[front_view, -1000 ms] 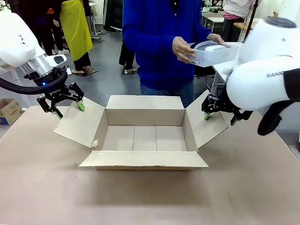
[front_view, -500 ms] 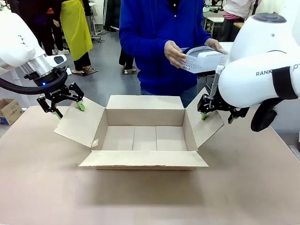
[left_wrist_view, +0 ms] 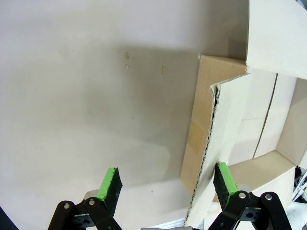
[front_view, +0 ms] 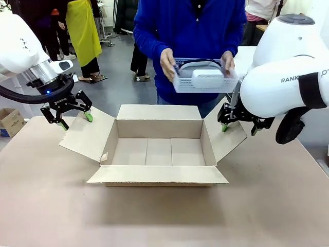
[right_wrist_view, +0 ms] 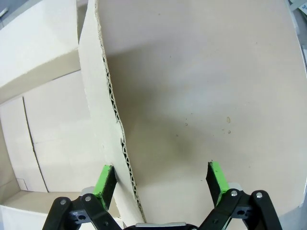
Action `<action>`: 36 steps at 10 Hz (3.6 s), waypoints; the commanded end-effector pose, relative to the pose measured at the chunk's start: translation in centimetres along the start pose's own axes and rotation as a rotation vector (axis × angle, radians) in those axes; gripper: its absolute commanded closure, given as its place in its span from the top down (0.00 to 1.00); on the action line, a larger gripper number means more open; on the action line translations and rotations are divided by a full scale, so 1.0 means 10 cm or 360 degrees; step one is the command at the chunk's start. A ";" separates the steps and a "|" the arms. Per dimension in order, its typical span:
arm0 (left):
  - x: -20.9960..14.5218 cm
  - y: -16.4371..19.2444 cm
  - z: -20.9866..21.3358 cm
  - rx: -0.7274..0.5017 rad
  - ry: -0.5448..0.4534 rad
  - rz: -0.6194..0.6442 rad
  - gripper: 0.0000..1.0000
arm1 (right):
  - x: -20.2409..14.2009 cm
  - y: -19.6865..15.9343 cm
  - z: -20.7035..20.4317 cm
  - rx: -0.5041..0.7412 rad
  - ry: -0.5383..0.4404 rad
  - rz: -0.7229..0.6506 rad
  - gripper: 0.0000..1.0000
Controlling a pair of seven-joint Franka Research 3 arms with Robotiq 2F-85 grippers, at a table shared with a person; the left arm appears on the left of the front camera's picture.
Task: Pack the gift set into the box.
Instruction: Lift both hands away from the flaps of the Package Box.
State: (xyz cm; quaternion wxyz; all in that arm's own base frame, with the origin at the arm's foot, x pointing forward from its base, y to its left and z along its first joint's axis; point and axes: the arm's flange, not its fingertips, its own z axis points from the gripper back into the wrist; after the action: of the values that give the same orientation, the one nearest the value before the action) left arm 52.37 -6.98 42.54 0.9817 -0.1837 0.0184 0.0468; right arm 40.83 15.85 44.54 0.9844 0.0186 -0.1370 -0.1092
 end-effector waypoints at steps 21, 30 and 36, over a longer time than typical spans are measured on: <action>0.00 0.00 0.00 0.0000 0.0000 0.0000 1.00 | 0.00 0.00 0.00 -0.0001 0.0002 0.0001 1.00; -0.74 2.70 1.14 -0.1681 0.0170 -0.0521 1.00 | -0.39 -3.13 0.81 0.1541 0.0326 -0.0719 1.00; -0.74 2.70 1.14 -0.1681 0.0170 -0.0521 1.00 | -0.39 -3.13 0.81 0.1541 0.0326 -0.0719 1.00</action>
State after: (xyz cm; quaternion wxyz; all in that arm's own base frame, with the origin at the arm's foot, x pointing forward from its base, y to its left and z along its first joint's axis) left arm 42.49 21.37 44.27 0.7480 -0.6539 0.0095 -0.1135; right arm 28.44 -13.50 49.55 0.8289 0.4974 -0.0583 -0.2491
